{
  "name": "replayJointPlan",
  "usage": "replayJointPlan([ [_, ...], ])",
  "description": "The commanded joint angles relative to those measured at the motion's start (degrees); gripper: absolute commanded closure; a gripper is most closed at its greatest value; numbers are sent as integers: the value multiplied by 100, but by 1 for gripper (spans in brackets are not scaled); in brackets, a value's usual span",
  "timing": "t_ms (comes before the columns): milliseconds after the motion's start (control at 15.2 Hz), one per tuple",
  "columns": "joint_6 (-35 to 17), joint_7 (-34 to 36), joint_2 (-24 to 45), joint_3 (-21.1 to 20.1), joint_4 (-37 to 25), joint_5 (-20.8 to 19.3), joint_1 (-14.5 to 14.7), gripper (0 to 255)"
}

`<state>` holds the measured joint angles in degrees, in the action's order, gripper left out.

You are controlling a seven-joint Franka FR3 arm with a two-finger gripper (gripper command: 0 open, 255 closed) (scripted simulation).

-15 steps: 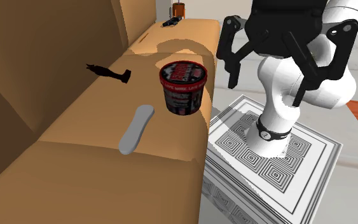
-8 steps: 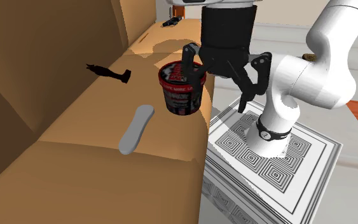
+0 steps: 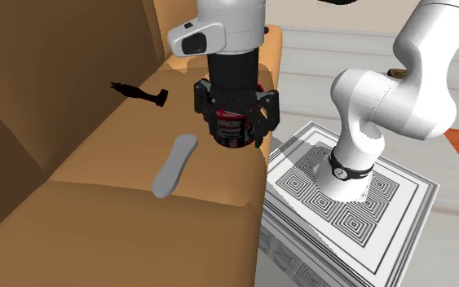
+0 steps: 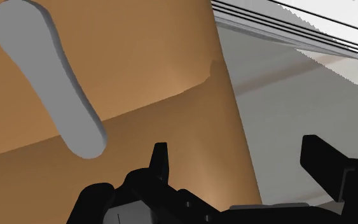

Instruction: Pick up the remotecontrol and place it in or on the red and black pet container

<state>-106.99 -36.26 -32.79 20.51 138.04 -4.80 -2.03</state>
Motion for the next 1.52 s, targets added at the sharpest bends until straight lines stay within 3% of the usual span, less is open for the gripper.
replayJointPlan([
  [0, -235, -376, 277, 237, -8, -101, -5, 0],
  [462, -987, -1700, 1524, 1050, -366, -145, 64, 0],
  [858, -1545, -3023, 2908, 1626, -976, 346, 115, 0],
  [990, -1683, -3504, 3425, 1737, -1243, 628, 71, 0],
  [1452, -2143, -3735, 3784, 1709, -1060, 902, 12, 0],
])
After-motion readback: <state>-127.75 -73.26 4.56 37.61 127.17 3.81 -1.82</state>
